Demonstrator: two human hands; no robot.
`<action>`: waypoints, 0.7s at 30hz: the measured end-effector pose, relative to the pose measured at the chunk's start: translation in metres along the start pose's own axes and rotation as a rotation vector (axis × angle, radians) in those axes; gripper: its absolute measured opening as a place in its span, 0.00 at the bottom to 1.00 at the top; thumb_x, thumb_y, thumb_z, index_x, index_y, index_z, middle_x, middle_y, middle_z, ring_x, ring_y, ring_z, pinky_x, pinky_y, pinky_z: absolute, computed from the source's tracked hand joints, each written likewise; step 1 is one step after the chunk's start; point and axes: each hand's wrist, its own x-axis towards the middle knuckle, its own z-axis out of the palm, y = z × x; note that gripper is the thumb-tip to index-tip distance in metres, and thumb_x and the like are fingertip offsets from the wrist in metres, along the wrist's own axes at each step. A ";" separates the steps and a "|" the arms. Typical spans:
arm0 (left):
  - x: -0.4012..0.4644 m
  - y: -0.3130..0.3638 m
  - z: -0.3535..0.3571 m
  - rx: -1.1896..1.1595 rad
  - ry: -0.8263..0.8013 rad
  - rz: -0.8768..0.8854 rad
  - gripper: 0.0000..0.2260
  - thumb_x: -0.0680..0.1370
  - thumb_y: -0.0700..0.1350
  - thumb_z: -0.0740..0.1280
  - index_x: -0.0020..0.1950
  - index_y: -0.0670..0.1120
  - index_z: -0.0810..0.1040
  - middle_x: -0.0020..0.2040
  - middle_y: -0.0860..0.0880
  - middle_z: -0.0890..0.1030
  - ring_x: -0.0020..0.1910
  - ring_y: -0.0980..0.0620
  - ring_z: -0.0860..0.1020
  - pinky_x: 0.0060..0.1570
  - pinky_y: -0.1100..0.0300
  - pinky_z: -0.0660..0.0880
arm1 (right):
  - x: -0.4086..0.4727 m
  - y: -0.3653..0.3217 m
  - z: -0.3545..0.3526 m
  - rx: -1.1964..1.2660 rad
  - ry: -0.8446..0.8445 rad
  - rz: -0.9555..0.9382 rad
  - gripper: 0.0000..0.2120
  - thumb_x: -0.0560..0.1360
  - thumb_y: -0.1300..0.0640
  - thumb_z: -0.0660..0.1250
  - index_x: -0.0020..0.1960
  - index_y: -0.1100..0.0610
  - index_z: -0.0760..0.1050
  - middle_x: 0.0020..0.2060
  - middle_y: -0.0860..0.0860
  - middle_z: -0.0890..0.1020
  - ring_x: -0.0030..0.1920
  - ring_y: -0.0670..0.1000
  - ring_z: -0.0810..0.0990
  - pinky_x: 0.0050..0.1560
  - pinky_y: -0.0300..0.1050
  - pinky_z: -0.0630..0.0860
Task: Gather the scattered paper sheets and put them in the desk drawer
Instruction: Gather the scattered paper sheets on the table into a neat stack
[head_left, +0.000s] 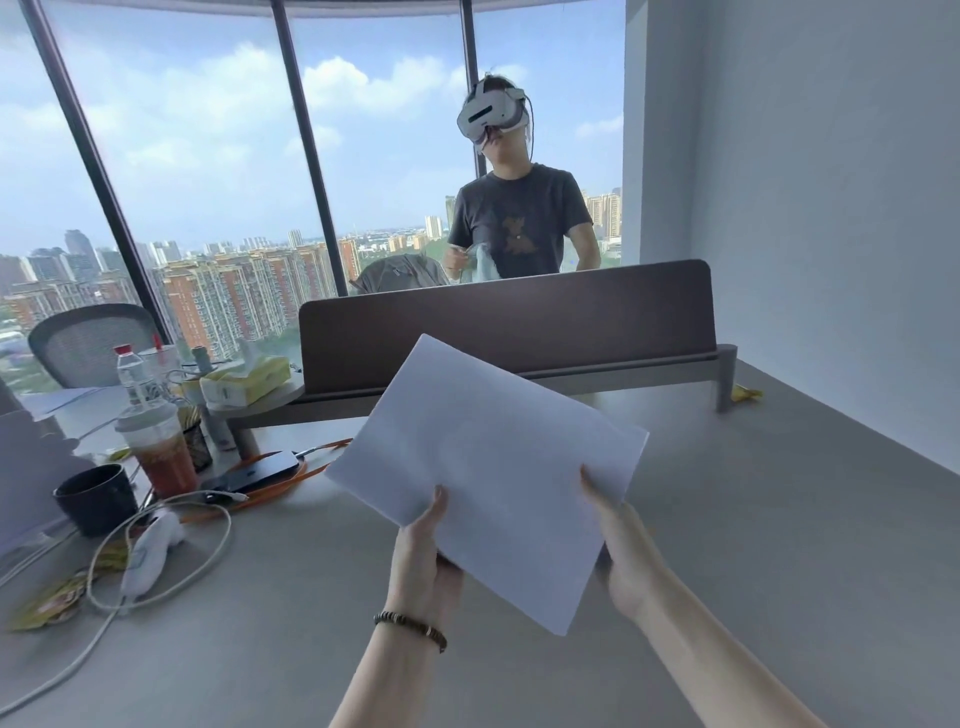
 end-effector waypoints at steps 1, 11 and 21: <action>0.002 0.004 -0.005 0.039 0.004 0.021 0.19 0.79 0.44 0.68 0.69 0.42 0.75 0.66 0.42 0.80 0.64 0.40 0.78 0.63 0.40 0.74 | 0.000 -0.006 -0.005 0.051 -0.058 0.020 0.18 0.80 0.41 0.63 0.61 0.50 0.82 0.56 0.49 0.87 0.56 0.51 0.85 0.59 0.53 0.78; 0.004 0.033 -0.019 0.359 0.063 0.187 0.05 0.78 0.36 0.68 0.50 0.38 0.84 0.50 0.39 0.86 0.46 0.42 0.85 0.44 0.50 0.82 | 0.025 -0.041 -0.018 -0.684 -0.273 -0.169 0.15 0.79 0.44 0.68 0.62 0.51 0.80 0.41 0.47 0.88 0.44 0.51 0.87 0.53 0.51 0.83; 0.004 0.042 -0.009 0.585 -0.038 0.279 0.10 0.72 0.45 0.74 0.49 0.40 0.85 0.50 0.37 0.86 0.51 0.36 0.84 0.51 0.38 0.79 | 0.018 -0.020 0.013 -0.298 -0.080 -0.419 0.10 0.82 0.58 0.66 0.62 0.56 0.79 0.53 0.51 0.87 0.54 0.52 0.87 0.53 0.52 0.83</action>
